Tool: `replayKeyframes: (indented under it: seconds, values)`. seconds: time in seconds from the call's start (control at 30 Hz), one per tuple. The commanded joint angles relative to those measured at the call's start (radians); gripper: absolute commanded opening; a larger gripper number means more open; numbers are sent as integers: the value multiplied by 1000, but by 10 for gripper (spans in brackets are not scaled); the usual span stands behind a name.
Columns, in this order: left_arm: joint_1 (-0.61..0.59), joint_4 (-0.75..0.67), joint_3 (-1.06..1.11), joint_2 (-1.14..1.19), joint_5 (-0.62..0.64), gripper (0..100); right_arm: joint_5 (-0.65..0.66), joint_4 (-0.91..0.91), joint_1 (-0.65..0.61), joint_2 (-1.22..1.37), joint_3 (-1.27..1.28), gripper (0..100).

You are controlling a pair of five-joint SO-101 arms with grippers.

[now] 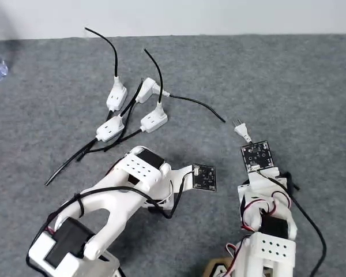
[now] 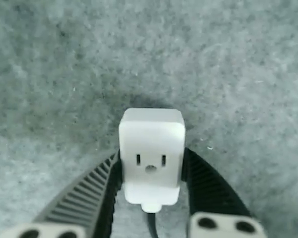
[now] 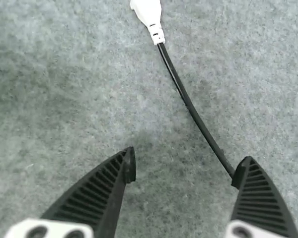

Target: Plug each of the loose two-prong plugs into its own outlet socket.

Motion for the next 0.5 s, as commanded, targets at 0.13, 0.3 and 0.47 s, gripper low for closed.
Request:
replayKeyframes:
  seconds: [0.13,0.3,0.47]
  values:
    - [-6,9,-53,-44,48,279,12,8,-12,-5,-21,302]
    - [-5,74,-76,-180,75,280,12,8,-12,-5,-21,302]
    - [-2,103,35,-293,77,280,12,8,-12,-5,-21,302]
